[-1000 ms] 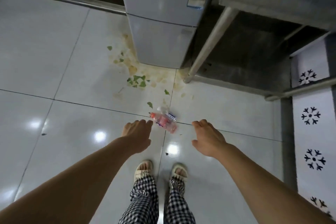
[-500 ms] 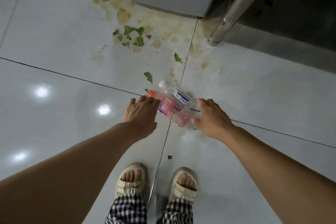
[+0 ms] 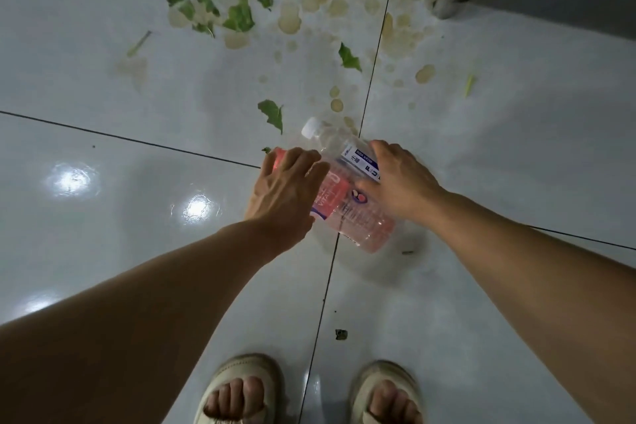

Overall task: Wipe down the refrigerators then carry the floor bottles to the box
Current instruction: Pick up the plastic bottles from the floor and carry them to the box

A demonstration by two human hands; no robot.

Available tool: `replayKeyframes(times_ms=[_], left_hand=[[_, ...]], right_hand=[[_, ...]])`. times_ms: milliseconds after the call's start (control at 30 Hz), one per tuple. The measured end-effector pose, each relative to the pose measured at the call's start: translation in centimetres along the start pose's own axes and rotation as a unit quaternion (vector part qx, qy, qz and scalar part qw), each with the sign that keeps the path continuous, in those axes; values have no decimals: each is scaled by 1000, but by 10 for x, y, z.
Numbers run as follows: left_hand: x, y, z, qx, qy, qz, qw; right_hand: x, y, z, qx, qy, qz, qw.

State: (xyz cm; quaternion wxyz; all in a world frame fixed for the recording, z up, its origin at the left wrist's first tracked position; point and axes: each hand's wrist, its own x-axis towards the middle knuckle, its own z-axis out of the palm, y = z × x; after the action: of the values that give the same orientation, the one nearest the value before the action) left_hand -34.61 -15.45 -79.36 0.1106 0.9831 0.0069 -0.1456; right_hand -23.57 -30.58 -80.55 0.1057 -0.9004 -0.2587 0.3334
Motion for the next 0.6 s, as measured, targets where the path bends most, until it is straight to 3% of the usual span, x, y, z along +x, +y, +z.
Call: replayKeyframes(times_ms=[133,367,600], left_hand=[[5,1,7,6,-8,-4,1000],[28,9,-5,116,-115,49,985],[4,11,-75,113,-181,-14,977]], right_hand=[[0,4,3,9,8,1,1000],[-14,13,-14,-24,39,66,997],[-63,0,-65,-18,45,107,993]])
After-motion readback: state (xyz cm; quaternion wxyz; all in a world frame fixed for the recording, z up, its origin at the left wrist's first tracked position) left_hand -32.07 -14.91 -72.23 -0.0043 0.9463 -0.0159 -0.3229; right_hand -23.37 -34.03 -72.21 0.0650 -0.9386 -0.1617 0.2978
